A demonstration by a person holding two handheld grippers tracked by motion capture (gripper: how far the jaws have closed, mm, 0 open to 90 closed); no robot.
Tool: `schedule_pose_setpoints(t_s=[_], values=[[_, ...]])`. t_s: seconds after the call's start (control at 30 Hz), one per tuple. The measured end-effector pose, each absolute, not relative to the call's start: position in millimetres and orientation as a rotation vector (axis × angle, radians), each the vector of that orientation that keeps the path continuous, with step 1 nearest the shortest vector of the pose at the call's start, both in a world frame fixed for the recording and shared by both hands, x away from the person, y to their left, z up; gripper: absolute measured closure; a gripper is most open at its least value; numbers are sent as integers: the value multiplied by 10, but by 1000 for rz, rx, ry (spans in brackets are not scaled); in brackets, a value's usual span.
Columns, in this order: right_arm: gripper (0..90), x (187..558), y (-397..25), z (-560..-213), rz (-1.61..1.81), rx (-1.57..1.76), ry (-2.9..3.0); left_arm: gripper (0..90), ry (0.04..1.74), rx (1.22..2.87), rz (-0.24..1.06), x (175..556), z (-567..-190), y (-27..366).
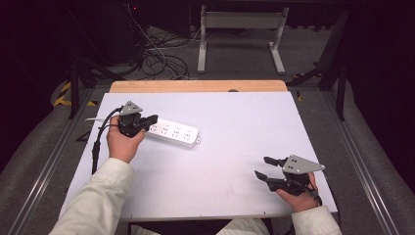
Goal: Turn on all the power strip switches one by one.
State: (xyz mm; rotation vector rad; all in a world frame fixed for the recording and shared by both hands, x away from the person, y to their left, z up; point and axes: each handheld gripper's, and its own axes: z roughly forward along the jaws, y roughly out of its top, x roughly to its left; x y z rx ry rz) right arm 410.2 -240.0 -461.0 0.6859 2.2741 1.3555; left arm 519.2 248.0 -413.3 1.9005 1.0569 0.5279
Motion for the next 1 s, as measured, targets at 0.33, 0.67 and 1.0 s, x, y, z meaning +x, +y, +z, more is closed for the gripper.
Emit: schedule_pose_setpoints(t_s=[0.33, 0.67, 1.0], values=[[411, 4110, -2400, -4616, 1357, 683, 2282, 898, 1148, 1899, 526, 5462, -4303, 2512], [411, 4109, -2399, -4616, 1360, 681, 2285, 897, 1190, 1909, 528, 5602, -4453, 2521], [411, 4108, -2399, -4617, 1361, 679, 2286, 898, 1218, 1929, 531, 5668, -4542, 2532]])
